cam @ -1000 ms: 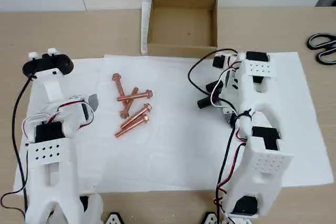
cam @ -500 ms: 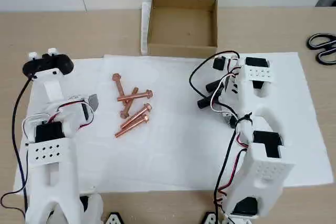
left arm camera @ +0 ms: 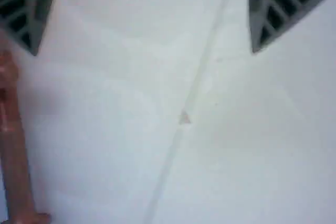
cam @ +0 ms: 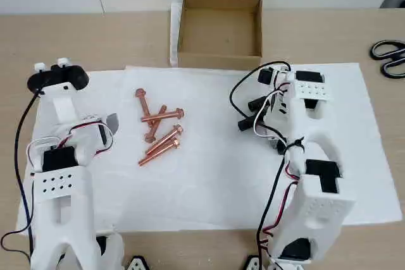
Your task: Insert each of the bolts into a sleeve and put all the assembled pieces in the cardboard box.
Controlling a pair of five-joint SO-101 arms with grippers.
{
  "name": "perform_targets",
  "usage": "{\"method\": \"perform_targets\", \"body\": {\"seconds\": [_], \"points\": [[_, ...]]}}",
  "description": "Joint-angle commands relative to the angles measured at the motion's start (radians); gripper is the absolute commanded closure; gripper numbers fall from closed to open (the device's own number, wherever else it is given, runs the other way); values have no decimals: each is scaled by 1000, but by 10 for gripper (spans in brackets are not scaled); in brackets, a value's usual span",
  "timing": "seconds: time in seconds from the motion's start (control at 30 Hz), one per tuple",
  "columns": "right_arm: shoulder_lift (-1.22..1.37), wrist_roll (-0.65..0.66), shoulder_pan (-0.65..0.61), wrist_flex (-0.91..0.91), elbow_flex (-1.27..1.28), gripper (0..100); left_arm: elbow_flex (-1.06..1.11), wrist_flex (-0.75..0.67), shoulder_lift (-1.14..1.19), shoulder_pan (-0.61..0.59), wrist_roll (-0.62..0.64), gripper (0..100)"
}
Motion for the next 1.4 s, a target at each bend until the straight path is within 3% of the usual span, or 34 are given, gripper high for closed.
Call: {"method": "perform_targets", "body": {"seconds": [0.0, 0.27, 0.53, 0.87, 0.97, 1.2, 1.37], "points": [[-56, -18, -16, -67, 66, 848, -5, -14, -5, 0, -8, 756], [-263, -17, -18, -165, 219, 849, -5, -18, -5, 0, -8, 756], [-211, -17, -15, -196, 233, 920, -5, -17, -5, 0, -8, 756], [-151, -11, -8, -219, 233, 928, -5, -15, -5, 0, -8, 756], [-177, -6, -8, -214, 227, 983, -8, -15, -5, 0, -8, 756], [-404, -6, -15, -56, 172, 993, -19, -12, -5, 0, -48, 756], [-495, -6, -8, 58, 86, 993, -147, 121, 0, 34, -66, 755]]}}
